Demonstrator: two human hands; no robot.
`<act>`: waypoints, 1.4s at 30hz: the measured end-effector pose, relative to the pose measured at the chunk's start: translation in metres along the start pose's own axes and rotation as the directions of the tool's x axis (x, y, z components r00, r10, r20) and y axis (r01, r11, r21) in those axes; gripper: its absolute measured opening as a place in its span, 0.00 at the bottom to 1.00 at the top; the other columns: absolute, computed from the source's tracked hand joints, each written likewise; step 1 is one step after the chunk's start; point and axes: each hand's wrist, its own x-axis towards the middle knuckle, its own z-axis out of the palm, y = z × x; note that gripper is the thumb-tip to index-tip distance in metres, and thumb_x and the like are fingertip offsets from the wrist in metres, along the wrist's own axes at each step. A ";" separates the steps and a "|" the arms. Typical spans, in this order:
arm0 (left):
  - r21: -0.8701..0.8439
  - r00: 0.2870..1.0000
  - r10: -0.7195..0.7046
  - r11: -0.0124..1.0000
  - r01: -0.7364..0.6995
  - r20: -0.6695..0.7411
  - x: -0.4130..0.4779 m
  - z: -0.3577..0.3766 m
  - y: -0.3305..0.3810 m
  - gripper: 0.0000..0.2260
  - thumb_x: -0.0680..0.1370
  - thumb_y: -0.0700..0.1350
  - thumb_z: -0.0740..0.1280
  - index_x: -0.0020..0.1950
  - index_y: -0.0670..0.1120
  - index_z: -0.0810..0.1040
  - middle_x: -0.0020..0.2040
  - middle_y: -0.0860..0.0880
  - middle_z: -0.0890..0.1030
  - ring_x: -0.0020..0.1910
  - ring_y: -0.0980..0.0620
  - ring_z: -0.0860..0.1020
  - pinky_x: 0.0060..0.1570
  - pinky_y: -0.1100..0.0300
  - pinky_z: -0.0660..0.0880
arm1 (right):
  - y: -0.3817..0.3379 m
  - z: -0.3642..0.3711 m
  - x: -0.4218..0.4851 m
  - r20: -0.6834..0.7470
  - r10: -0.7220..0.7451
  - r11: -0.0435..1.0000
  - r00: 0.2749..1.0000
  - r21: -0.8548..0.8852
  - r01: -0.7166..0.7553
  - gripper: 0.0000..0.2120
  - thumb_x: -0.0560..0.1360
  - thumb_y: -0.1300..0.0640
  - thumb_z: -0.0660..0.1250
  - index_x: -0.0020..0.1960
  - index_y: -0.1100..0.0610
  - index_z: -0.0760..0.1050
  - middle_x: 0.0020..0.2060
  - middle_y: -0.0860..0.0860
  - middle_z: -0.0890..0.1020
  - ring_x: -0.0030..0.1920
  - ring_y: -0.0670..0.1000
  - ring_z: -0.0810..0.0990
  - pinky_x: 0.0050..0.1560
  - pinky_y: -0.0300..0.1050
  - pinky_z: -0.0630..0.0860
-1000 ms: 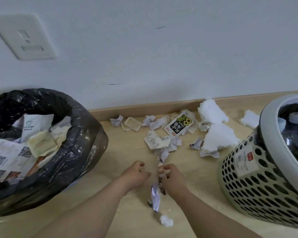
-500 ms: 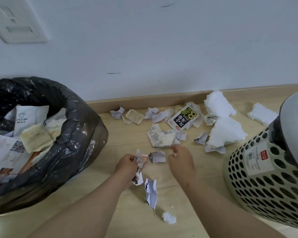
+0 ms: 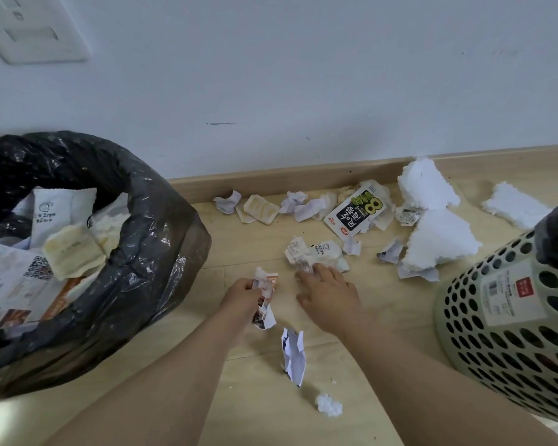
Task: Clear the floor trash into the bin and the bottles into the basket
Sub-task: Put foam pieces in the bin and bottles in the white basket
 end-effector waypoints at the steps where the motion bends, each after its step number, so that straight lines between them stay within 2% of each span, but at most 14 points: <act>1: 0.000 1.000 0.001 1.000 -0.001 0.004 -0.002 0.000 0.000 0.08 0.79 0.35 0.56 0.43 0.44 0.72 0.39 0.45 0.75 0.35 0.49 0.72 0.34 0.61 0.67 | -0.001 0.001 -0.003 -0.020 -0.018 0.999 1.000 -0.027 0.017 0.23 0.78 0.51 0.55 0.73 0.48 0.59 0.70 0.50 0.62 0.70 0.54 0.60 0.65 0.51 0.63; 5: 0.147 1.000 0.017 0.989 -0.020 0.017 -0.009 -0.006 -0.005 0.09 0.79 0.37 0.55 0.41 0.45 0.71 0.35 0.47 0.73 0.32 0.51 0.70 0.31 0.61 0.66 | -0.005 0.011 -0.015 -0.080 -0.035 0.995 0.996 -0.091 0.027 0.17 0.78 0.56 0.56 0.66 0.52 0.68 0.62 0.49 0.72 0.64 0.53 0.69 0.59 0.46 0.64; 9: 0.278 1.000 -0.010 0.960 0.011 -0.005 -0.020 -0.020 -0.007 0.12 0.79 0.39 0.56 0.35 0.45 0.69 0.32 0.46 0.71 0.30 0.49 0.69 0.28 0.62 0.61 | -0.003 0.020 -0.021 -0.109 -0.011 0.995 0.994 -0.097 0.000 0.12 0.76 0.64 0.57 0.55 0.56 0.76 0.53 0.52 0.78 0.58 0.54 0.73 0.47 0.41 0.57; 12: 0.171 0.996 -0.089 0.981 0.091 -0.022 -0.032 -0.031 -0.002 0.08 0.79 0.38 0.57 0.41 0.42 0.71 0.36 0.42 0.74 0.31 0.46 0.74 0.25 0.62 0.70 | 0.001 0.016 -0.026 -0.105 0.108 0.985 0.989 0.147 -0.092 0.12 0.75 0.68 0.55 0.51 0.56 0.73 0.45 0.51 0.75 0.49 0.55 0.75 0.43 0.40 0.63; 15: 0.054 0.992 -0.118 0.991 0.121 -0.055 -0.039 -0.036 0.003 0.09 0.80 0.38 0.55 0.43 0.43 0.71 0.36 0.43 0.74 0.29 0.47 0.74 0.26 0.60 0.72 | 0.002 0.001 -0.029 -0.139 0.262 0.850 0.955 0.501 -0.160 0.15 0.75 0.69 0.52 0.55 0.56 0.70 0.45 0.51 0.74 0.40 0.52 0.72 0.32 0.42 0.66; 18: 0.155 0.990 -0.040 0.986 0.061 -0.136 -0.038 -0.033 0.005 0.08 0.80 0.43 0.56 0.45 0.45 0.72 0.37 0.46 0.75 0.27 0.50 0.70 0.26 0.66 0.65 | 0.002 -0.011 -0.032 -0.199 0.303 0.748 0.932 0.655 -0.103 0.15 0.76 0.70 0.54 0.58 0.57 0.69 0.46 0.51 0.76 0.39 0.50 0.73 0.32 0.40 0.66; 21: 0.173 0.989 -0.011 0.984 0.036 -0.147 -0.038 -0.026 0.012 0.13 0.82 0.49 0.54 0.44 0.45 0.73 0.35 0.47 0.73 0.27 0.51 0.65 0.29 0.66 0.60 | -0.004 -0.016 -0.036 -0.162 0.320 0.584 0.933 0.810 -0.060 0.10 0.76 0.67 0.58 0.54 0.57 0.70 0.45 0.50 0.76 0.37 0.47 0.74 0.30 0.32 0.69; 25: 0.188 0.998 -0.030 0.982 0.019 0.056 -0.054 -0.014 0.028 0.13 0.80 0.55 0.54 0.43 0.48 0.67 0.37 0.49 0.68 0.28 0.52 0.62 0.29 0.66 0.60 | -0.016 -0.018 -0.041 -0.041 0.238 0.434 0.971 0.898 -0.069 0.05 0.75 0.63 0.66 0.43 0.54 0.73 0.38 0.50 0.76 0.34 0.46 0.74 0.35 0.37 0.72; 28: 0.198 0.976 -0.045 0.980 0.002 0.214 -0.064 -0.008 0.033 0.15 0.78 0.61 0.56 0.51 0.50 0.68 0.39 0.50 0.67 0.31 0.53 0.65 0.32 0.62 0.66 | -0.027 -0.022 -0.047 0.000 0.178 0.379 0.984 0.923 -0.069 0.06 0.74 0.62 0.68 0.41 0.54 0.74 0.36 0.49 0.78 0.34 0.45 0.75 0.33 0.32 0.72; 33: 0.160 0.972 0.059 0.982 -0.098 0.229 -0.067 -0.008 0.030 0.03 0.79 0.49 0.62 0.47 0.51 0.71 0.38 0.50 0.72 0.33 0.54 0.70 0.36 0.61 0.69 | -0.035 -0.025 -0.054 0.154 0.076 0.174 0.985 0.971 -0.165 0.07 0.74 0.66 0.66 0.48 0.56 0.75 0.44 0.57 0.80 0.42 0.52 0.78 0.45 0.42 0.75; 35: 0.174 0.976 0.092 0.977 -0.128 0.198 -0.065 -0.011 0.026 0.01 0.79 0.45 0.62 0.47 0.50 0.72 0.43 0.48 0.77 0.37 0.51 0.74 0.38 0.59 0.71 | -0.028 -0.020 -0.056 0.167 0.093 0.230 0.982 0.956 -0.184 0.09 0.75 0.66 0.63 0.52 0.56 0.75 0.46 0.57 0.79 0.41 0.52 0.77 0.45 0.44 0.76; 37: 0.270 0.982 0.106 0.952 -0.145 0.154 -0.065 -0.013 0.021 0.02 0.76 0.42 0.61 0.47 0.49 0.72 0.44 0.46 0.76 0.40 0.48 0.72 0.40 0.59 0.68 | -0.016 -0.014 -0.062 0.087 0.154 0.523 0.984 0.838 -0.156 0.09 0.75 0.63 0.62 0.53 0.52 0.74 0.43 0.51 0.78 0.38 0.49 0.75 0.42 0.42 0.74; 39: 0.378 0.983 0.116 0.911 -0.163 0.144 -0.064 -0.014 0.015 0.05 0.75 0.41 0.59 0.41 0.49 0.67 0.38 0.49 0.70 0.37 0.50 0.67 0.36 0.61 0.64 | -0.001 -0.006 -0.074 -0.015 0.108 0.820 0.994 0.567 -0.080 0.10 0.75 0.60 0.61 0.54 0.49 0.73 0.41 0.46 0.75 0.37 0.46 0.73 0.39 0.38 0.71; 42: 0.569 0.971 0.114 0.793 -0.217 0.211 -0.070 -0.012 0.007 0.09 0.75 0.40 0.61 0.38 0.48 0.62 0.37 0.49 0.71 0.34 0.51 0.67 0.30 0.62 0.63 | 0.018 0.012 -0.101 0.021 -0.091 0.975 0.996 0.205 0.084 0.14 0.75 0.53 0.63 0.60 0.48 0.70 0.48 0.44 0.70 0.46 0.46 0.71 0.47 0.40 0.71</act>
